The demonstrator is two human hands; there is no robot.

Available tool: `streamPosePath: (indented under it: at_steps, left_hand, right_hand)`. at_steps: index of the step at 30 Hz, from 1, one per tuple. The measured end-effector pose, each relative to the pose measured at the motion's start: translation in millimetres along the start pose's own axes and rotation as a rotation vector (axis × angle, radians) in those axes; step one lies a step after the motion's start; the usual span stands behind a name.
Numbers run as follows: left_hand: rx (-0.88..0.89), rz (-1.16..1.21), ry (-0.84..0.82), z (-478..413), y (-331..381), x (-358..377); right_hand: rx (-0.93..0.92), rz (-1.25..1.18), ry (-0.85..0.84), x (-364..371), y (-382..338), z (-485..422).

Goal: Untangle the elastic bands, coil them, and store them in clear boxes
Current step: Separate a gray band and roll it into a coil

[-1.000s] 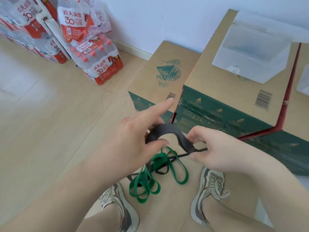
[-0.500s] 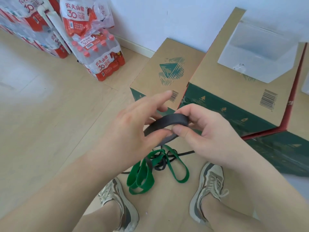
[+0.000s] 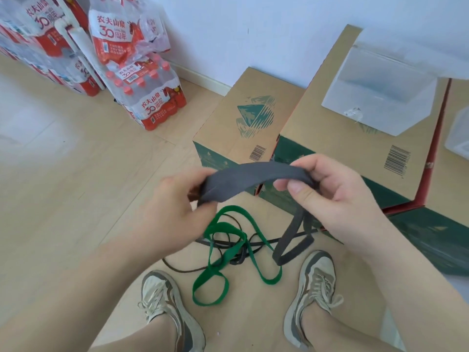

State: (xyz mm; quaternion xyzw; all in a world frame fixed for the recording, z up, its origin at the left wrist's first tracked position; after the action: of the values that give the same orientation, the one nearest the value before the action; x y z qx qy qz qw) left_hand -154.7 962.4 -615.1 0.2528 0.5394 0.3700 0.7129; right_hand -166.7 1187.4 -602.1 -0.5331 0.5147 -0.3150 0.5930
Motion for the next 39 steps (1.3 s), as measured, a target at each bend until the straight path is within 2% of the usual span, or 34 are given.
streamPosePath:
  at_steps: [3,5,7,10,15,21,25,27,30,32,35,37,39]
  left_hand:
    - [0.090,0.043,0.084,7.4,15.8,-25.8]
    - [0.140,0.033,0.063,15.7,28.1,-25.9]
    - [0.216,-0.013,-0.002,24.7,44.6,-12.5]
    - [0.228,-0.080,-0.016,24.1,50.0,-0.4]
    - [0.103,0.026,0.070,14.4,35.9,-13.5]
    - [0.113,-0.025,0.056,13.8,32.1,-11.7]
    - [0.223,-0.086,0.139,16.1,41.3,-18.4]
    - [0.127,-0.065,0.138,12.2,34.5,-22.1]
    - [-0.159,-0.138,-0.101,6.6,10.4,-0.7]
    - [-0.260,-0.274,-0.309,12.2,-2.6,17.5]
    - [-0.341,-0.358,-0.603,27.5,-12.9,33.1]
    - [-0.361,-0.378,-0.699,33.7,-13.4,36.1]
    - [-0.387,-0.324,-0.694,31.0,-12.5,35.9]
  right_hand:
    - [0.076,0.122,-0.167,8.8,11.2,2.2]
    - [0.089,0.091,-0.303,30.3,7.4,3.9]
    - [0.063,-0.006,-0.347,51.9,0.0,4.4]
    - [0.049,-0.041,-0.309,63.0,-2.1,0.2]
    - [0.094,-0.031,-0.283,62.7,4.5,-2.8]
    - [0.200,-0.198,-0.222,66.0,13.4,0.1]
    - [0.280,-0.306,-0.064,56.3,17.2,-2.6]
    - [0.306,-0.282,-0.022,50.4,21.6,-2.7]
    - [0.325,-0.239,-0.011,48.2,25.8,-1.2]
    - [0.329,-0.224,-0.008,49.2,25.7,-0.3]
    - [0.334,-0.118,-0.040,51.5,26.5,0.1]
    - [0.338,-0.060,-0.050,52.8,29.4,1.8]
    - [0.354,-0.072,-0.060,58.4,30.6,4.3]
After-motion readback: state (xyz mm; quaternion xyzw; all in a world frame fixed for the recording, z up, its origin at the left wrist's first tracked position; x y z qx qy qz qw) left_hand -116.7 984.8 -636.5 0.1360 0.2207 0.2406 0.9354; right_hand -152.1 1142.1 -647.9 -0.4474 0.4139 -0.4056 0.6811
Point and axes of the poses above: each hand's wrist, its own z-axis away from the middle knuckle, its own x-axis out of the palm, y = z × x, the point moved 10 cm from there along -z, towards the middle knuckle, and after that the axes turned 14 degrees about -x, right-handed, at the moved point
